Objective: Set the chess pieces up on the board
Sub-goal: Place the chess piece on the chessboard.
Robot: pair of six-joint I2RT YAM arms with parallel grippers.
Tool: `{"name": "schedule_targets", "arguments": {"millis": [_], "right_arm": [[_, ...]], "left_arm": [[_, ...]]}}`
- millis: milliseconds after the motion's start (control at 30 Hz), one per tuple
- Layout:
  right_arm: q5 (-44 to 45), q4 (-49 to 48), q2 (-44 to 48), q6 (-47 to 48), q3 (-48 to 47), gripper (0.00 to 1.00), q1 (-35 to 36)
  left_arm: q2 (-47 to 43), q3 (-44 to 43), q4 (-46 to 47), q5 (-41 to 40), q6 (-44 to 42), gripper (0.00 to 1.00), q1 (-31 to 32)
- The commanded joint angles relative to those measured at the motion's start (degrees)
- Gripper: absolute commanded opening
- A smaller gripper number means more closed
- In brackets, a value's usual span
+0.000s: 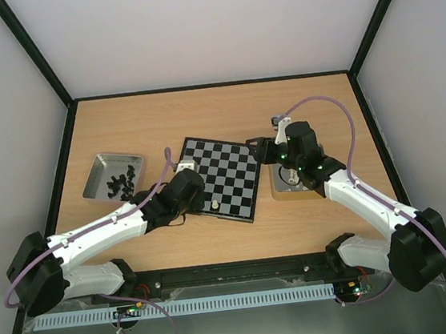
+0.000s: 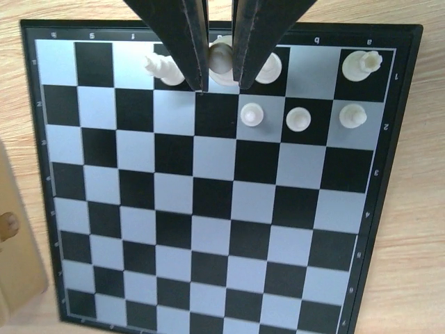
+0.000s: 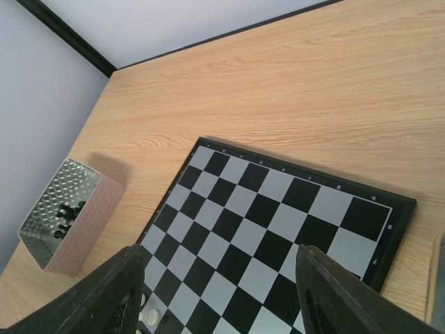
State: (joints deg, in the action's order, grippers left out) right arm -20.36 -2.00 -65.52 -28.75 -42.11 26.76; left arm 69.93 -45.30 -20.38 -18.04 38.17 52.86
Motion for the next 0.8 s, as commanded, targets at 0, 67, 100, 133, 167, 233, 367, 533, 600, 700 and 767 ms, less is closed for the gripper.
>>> {"name": "schedule_targets", "arguments": {"millis": [0, 67, 100, 133, 167, 233, 367, 533, 600, 700, 767], "right_arm": [[2.6, -1.2, -1.2, -0.3, 0.7, 0.59, 0.3], [3.1, -1.3, -1.3, -0.3, 0.8, 0.59, 0.3], [3.4, -1.3, -1.3, -0.4, 0.9, 0.59, 0.3], [3.7, -1.3, -1.4, -0.6, 1.0, 0.59, 0.3], [4.0, -1.5, -1.3, -0.7, 1.1, 0.59, 0.3], [4.2, -1.7, -1.4, -1.0, 1.4, 0.59, 0.3], [4.7, -1.6, -1.5, -1.3, 1.6, 0.58, 0.3], [5.3, -1.2, -1.4, -1.8, 1.9, 0.58, 0.3], [5.4, -0.9, -1.3, -1.9, 1.9, 0.58, 0.3], [5.7, -0.8, -1.1, -2.1, 2.2, 0.58, 0.3], [5.7, -0.8, -1.1, -2.3, 2.3, 0.58, 0.3]], "left_arm": [[0.8, 1.6, 4.2, -0.1, 1.0, 0.02, 0.7], [0.7, 2.2, 6.1, 0.5, -0.2, 0.02, 1.5], [0.5, 2.7, 7.2, 0.5, -1.2, 0.02, 2.5], [0.3, 3.0, 8.6, 0.3, -2.1, 0.02, 3.5], [0.2, 3.2, 9.7, -0.3, -2.7, 0.02, 4.8], [0.6, 3.3, 11.8, -0.9, -3.8, 0.02, 6.9], [3.5, 3.4, 15.6, -0.7, -4.9, 0.02, 9.8], [9.0, 2.1, 17.8, -1.5, -6.4, 0.02, 12.7], [11.4, 1.3, 17.7, -2.6, -6.8, 0.02, 13.5], [14.4, 0.7, 17.2, -5.4, -6.9, 0.02, 14.2], [15.6, 0.5, 17.5, -6.1, -8.0, 0.02, 14.3]]}}
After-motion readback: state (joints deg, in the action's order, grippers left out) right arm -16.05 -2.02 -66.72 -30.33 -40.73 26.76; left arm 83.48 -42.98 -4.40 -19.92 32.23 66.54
